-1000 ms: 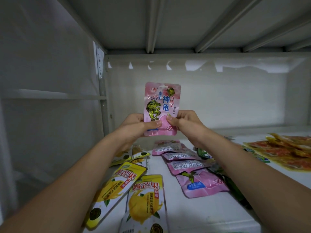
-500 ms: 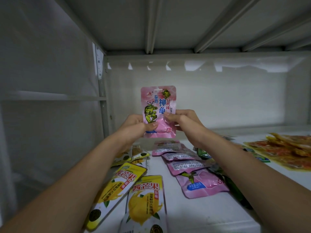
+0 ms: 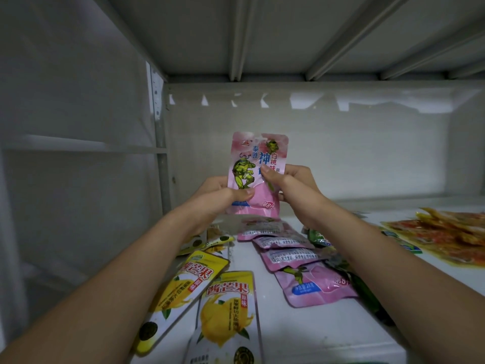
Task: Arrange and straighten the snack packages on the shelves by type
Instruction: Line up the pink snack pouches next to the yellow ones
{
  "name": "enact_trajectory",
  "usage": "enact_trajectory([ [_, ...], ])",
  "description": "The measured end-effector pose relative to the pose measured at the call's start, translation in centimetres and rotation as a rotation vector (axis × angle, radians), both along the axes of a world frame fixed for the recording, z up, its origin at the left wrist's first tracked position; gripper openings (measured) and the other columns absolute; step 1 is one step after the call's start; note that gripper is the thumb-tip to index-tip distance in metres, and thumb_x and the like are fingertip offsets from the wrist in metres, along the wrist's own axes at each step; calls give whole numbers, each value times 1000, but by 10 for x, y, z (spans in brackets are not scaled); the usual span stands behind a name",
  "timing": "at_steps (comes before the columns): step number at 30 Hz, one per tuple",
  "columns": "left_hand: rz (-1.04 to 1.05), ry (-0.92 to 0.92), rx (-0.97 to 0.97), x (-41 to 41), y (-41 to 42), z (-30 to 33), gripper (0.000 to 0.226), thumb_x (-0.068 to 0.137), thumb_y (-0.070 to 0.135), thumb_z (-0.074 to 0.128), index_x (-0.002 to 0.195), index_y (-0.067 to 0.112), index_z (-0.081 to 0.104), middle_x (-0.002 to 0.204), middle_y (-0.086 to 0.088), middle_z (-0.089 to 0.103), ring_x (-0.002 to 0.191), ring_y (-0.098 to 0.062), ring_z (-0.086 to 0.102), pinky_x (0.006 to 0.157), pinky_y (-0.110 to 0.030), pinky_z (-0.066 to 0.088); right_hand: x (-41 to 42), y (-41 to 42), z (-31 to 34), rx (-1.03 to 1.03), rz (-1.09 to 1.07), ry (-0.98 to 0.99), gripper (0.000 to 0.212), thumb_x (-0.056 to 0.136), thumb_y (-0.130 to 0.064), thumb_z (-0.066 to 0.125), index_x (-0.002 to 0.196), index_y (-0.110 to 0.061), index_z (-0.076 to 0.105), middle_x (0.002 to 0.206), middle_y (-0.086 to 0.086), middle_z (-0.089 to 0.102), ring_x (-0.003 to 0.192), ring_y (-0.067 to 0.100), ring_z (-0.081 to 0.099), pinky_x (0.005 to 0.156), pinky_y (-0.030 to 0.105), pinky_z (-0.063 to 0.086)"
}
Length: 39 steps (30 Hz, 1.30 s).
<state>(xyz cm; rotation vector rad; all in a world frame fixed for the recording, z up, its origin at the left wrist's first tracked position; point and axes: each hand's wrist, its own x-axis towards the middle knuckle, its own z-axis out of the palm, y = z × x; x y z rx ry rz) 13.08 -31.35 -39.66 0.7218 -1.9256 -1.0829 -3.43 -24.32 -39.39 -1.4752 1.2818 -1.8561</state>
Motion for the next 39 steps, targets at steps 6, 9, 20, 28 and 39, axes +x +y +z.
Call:
enact_trajectory([
  [6,-50,-43,26,-1,8,-1,36,91,25,78,115,-2,72,101,-2,82,88,-23,79,74,-24,60,-1,3,2,-32,-19,-49,47,98,-24,73,53,-20,61,67,4,66,70,24,61,70,36,51],
  [9,-29,-64,-7,0,11,-2,30,95,29,75,108,3,72,102,4,82,91,-27,79,96,-39,58,0,6,2,-11,28,-26,39,99,-28,72,62,-18,64,63,-2,67,59,16,61,61,30,52],
  [20,75,21,-38,1,17,2,23,92,34,78,99,12,75,85,5,81,74,-20,78,106,-50,50,-3,2,1,68,60,14,32,98,-39,71,89,-9,64,75,2,69,69,18,64,64,29,53],
  [28,130,67,-63,1,18,1,25,88,43,80,87,18,75,94,-6,80,79,-28,78,83,-33,53,-8,-3,-6,87,143,87,19,98,-32,72,97,-13,74,86,1,76,82,16,68,76,32,58],
  [39,76,116,-21,2,9,4,24,96,27,74,105,5,79,98,-11,81,91,-27,76,89,-36,60,-14,-17,-14,64,3,276,24,101,-14,68,108,7,74,103,29,76,80,38,70,80,54,59],
])
